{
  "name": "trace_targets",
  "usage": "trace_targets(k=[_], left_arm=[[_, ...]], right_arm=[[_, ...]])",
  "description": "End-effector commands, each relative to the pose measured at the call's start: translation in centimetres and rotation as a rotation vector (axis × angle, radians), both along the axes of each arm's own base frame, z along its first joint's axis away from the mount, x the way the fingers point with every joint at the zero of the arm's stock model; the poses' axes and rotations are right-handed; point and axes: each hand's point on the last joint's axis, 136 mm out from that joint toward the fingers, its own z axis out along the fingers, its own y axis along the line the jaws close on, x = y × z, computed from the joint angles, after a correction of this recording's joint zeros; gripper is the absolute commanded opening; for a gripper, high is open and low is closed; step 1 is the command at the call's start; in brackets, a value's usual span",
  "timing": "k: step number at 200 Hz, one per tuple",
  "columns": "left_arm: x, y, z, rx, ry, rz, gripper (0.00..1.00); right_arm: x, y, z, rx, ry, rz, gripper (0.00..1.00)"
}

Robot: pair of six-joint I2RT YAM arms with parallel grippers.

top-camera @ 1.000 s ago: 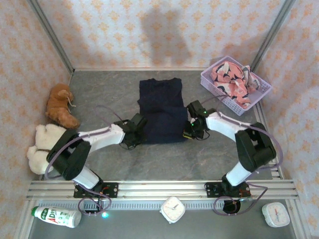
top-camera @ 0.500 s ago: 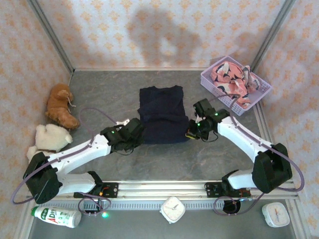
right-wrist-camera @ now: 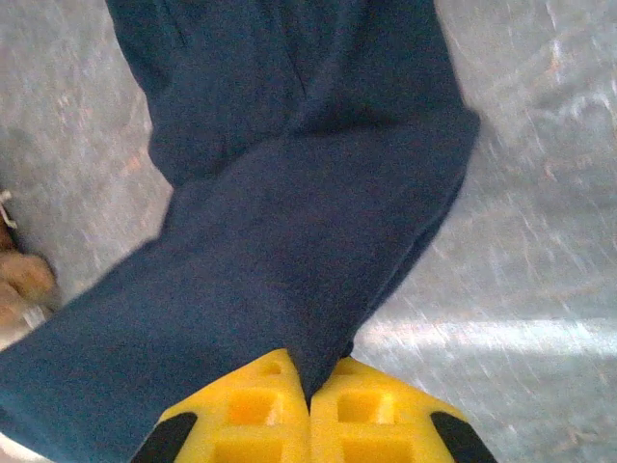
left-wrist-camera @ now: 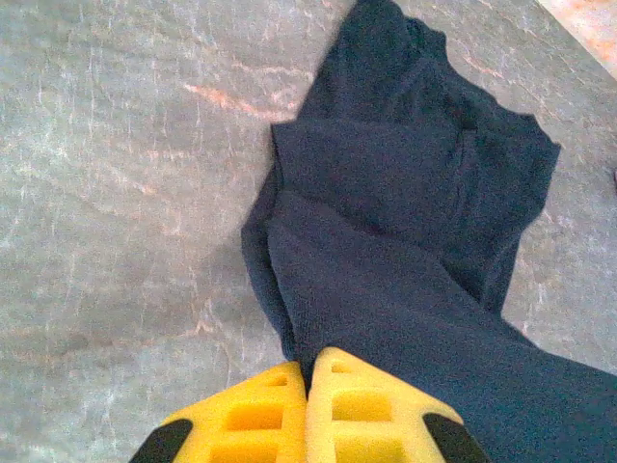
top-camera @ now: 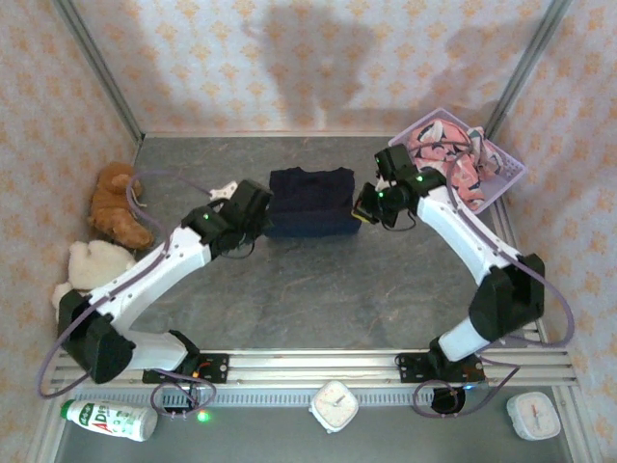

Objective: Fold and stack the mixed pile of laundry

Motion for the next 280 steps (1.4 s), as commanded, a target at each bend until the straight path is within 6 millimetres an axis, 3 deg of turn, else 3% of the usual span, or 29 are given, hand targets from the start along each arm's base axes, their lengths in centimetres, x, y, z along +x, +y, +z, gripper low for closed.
trace_targets(k=[1,29,43,51,56,62,66,69,75,78,81,91,93,106,127,147,181,210,234,257,280], left_arm=[[4.2,1.1,1.0,0.06,-0.011,-0.021,0.0],[11.3,0.5,1.1,0.077,0.004,-0.057,0.0],[15.5,0.7,1.0,0.1,0.0,-0.056,0.0],[17.6,1.1,-0.8,0.121,0.043,-0.049,0.01],[19.1,1.3,-0.8,0.122,0.044,-0.043,0.13],[20.4,1.7,-1.2,0.13,0.062,-0.028,0.4],[21.1,2.1,-1.6,0.138,0.082,-0.016,0.55],[21.5,2.3,-1.7,0.141,0.09,-0.011,0.61],[22.3,2.4,-1.9,0.148,0.102,-0.01,0.66],[22.7,2.4,-1.8,0.15,0.101,-0.013,0.68],[22.8,2.5,-1.9,0.154,0.108,-0.012,0.76],[23.4,2.6,-1.3,0.157,0.098,-0.015,0.78],[23.5,2.6,-1.1,0.157,0.095,-0.016,0.79],[23.4,3.1,-0.4,0.168,0.077,-0.006,0.79],[22.7,3.3,0.5,0.153,0.043,-0.009,0.79],[21.3,2.7,1.1,0.11,0.023,-0.033,0.78],[18.1,-0.1,-0.7,0.019,0.043,-0.115,0.68],[16.1,-3.4,-4.0,-0.044,0.074,-0.174,0.33],[15.7,-5.1,-7.2,-0.053,0.125,-0.194,0.03],[14.9,-5.0,-10.6,-0.031,0.198,-0.173,0.01],[12.9,-4.1,-13.9,-0.012,0.286,-0.14,0.02]], right_arm=[[4.6,-0.7,0.7,-0.01,-0.034,-0.089,0.0],[11.5,0.5,1.1,0.05,-0.074,-0.157,0.0],[15.3,0.4,0.3,0.044,-0.084,-0.204,0.0],[17.6,0.3,-0.2,0.042,-0.105,-0.226,0.06],[18.9,-0.2,-0.8,0.017,-0.12,-0.253,0.21],[20.5,-0.7,-1.4,-0.005,-0.139,-0.276,0.43],[21.6,-0.7,-1.6,0.0,-0.158,-0.28,0.51],[22.4,-0.7,-1.8,0.005,-0.17,-0.28,0.54],[23.7,-0.8,-1.7,0.023,-0.189,-0.29,0.59],[24.3,-0.9,-1.7,0.036,-0.192,-0.297,0.66],[24.8,-0.9,-1.5,0.049,-0.198,-0.297,0.68],[25.7,-0.5,-0.2,0.083,-0.237,-0.279,0.73],[25.8,-0.5,0.1,0.081,-0.247,-0.275,0.82],[25.8,-0.2,1.9,0.08,-0.304,-0.228,0.87],[24.6,-0.6,2.6,0.032,-0.312,-0.176,0.85],[22.8,-0.4,1.8,-0.001,-0.289,-0.128,0.81],[20.6,1.0,-1.3,-0.047,-0.237,-0.051,0.69],[19.6,2.6,-4.8,-0.077,-0.196,-0.015,0.3],[19.6,2.2,-7.9,-0.131,-0.15,-0.029,0.16],[19.7,1.3,-10.6,-0.169,-0.105,-0.043,0.16],[18.9,1.2,-12.9,-0.187,-0.053,-0.027,0.17]])
